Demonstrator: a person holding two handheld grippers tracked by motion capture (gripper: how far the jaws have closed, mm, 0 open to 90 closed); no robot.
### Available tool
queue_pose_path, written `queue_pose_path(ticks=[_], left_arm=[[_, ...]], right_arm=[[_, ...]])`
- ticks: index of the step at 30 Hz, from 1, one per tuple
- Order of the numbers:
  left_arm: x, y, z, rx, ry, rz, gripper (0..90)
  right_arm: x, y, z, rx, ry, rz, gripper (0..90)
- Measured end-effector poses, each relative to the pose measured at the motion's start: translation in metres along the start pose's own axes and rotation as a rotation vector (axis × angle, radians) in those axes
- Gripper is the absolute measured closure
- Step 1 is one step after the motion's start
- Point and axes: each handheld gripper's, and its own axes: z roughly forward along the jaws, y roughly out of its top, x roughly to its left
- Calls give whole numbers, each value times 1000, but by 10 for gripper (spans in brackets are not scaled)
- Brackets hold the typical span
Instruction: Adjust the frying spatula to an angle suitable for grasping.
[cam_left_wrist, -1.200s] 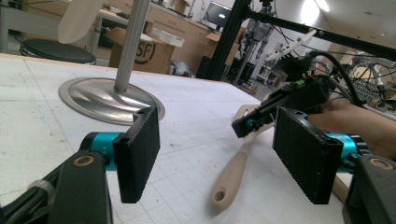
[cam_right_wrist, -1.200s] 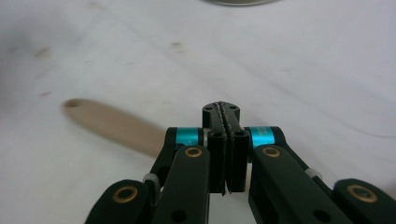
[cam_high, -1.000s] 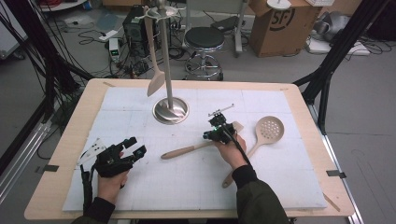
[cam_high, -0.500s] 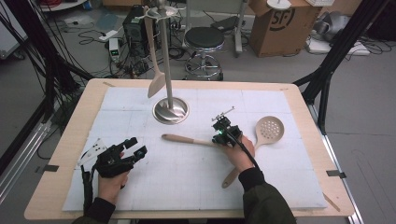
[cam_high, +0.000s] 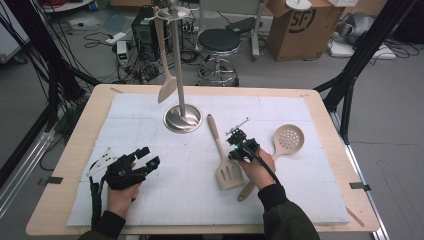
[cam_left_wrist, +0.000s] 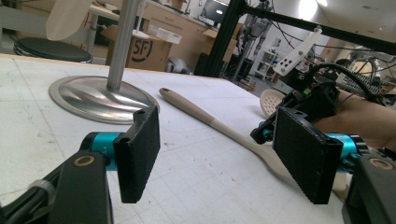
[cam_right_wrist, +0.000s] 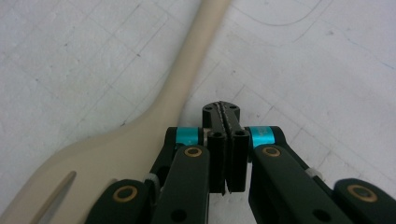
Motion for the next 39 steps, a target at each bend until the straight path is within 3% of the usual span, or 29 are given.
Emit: queue_pose_path(ticks=[4, 11, 13, 17, 31, 39], left_arm=[[1, 0, -1, -1, -1, -3, 326], [1, 0, -1, -3, -2, -4, 326], [1, 0, -1, -3, -2, -4, 327], [1, 0, 0, -3, -2, -5, 327], [2, 1, -3, -14, -2, -10, 327], [4, 2, -4, -26, -5, -21, 328]], right_arm=[[-7, 0, -5, -71, 27, 34, 841], [-15, 2, -8, -143, 125, 138, 690], [-15, 3, -9, -153, 130, 152, 645], [-10, 7, -13, -181, 146, 159, 649], [17, 36, -5, -197, 123, 145, 621], [15, 42, 3, -173, 71, 172, 596]])
